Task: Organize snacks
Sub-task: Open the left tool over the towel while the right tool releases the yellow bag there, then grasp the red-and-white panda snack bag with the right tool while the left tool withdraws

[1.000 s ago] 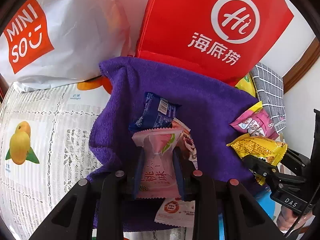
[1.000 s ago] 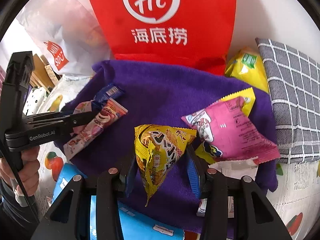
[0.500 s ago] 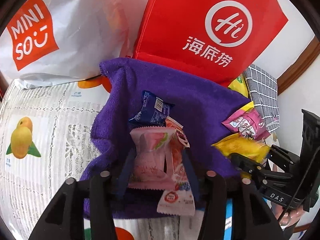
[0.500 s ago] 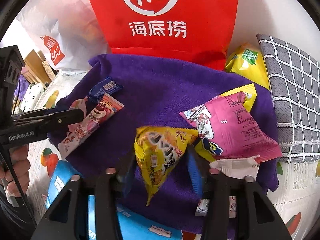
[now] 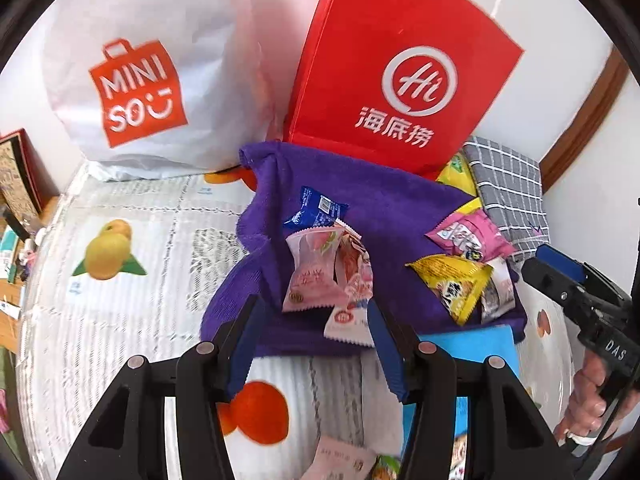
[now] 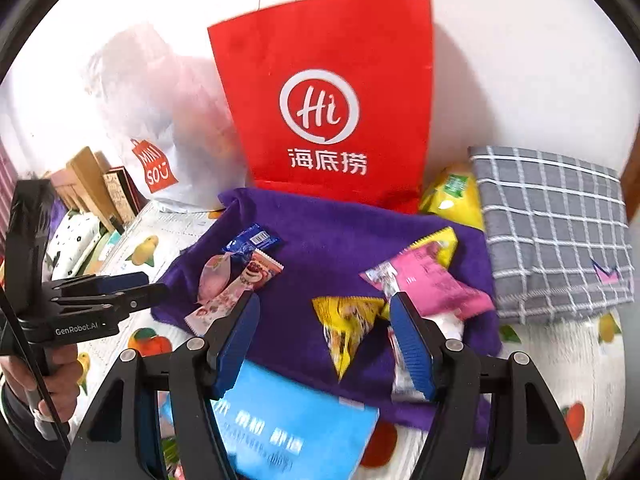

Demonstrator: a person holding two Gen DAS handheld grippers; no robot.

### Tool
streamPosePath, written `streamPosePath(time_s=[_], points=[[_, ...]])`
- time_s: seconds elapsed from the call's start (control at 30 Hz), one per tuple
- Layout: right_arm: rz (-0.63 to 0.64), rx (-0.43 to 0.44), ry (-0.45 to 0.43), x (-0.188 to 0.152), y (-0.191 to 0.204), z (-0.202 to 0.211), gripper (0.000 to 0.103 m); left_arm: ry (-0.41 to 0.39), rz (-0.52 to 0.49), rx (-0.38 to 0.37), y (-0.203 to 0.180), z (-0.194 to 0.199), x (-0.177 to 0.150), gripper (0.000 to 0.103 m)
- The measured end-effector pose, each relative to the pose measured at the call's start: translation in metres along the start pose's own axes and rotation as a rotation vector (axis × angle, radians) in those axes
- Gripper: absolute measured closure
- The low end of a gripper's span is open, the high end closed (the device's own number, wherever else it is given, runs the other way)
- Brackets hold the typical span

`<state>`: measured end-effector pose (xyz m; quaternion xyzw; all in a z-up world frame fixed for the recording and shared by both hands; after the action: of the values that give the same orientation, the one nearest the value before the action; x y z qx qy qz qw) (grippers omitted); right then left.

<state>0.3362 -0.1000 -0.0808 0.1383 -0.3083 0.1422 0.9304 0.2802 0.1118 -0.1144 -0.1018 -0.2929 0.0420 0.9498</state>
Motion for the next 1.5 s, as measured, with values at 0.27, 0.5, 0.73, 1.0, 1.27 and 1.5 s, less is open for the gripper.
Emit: streamPosePath(time_s=[0.27, 0.5, 0.73, 1.0, 1.27, 1.5], points=[[-0.011, -0.064, -0.052, -0.033, -0.004, 0.054, 0.036, -0.025, 0.014, -0.028, -0.006, 0.034, -0.027, 0.052], [-0.042, -0.007, -0.027, -0.082, 0.008, 0.078, 0.036, -0.008, 0.015, -0.072, -0.010, 0.056, -0.055, 0.052], [-0.031, 0.064, 0.044, -0.126, 0.032, 0.058, 0.036, 0.010, -0.001, -0.077, -0.010, 0.068, -0.083, 0.052], [-0.076, 0.088, 0.145, -0.144, 0.041, 0.021, 0.081, 0.021, -0.004, -0.088, -0.003, 0.078, -0.107, 0.052], [-0.135, 0.101, 0.060, -0.164, 0.021, 0.070, 0.094, 0.025, 0.012, -0.101, 0.002, 0.078, -0.117, 0.052], [-0.304, 0.025, 0.051, -0.205, -0.031, 0.103, 0.094, 0.042, 0.020, -0.125, -0.004, 0.068, -0.123, 0.052]])
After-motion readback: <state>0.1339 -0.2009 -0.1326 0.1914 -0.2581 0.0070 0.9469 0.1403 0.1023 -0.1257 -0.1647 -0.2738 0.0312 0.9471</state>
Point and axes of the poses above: each gripper's, at about its wrist camera, not at the fingertips, and z roughly against the way its jaws point, y to its left, x to its top, the point moved 2 cm from there along -z, roughly the way its jaws point, and after that the axes turned 4 degrees about -z, right-handed, at the moved point
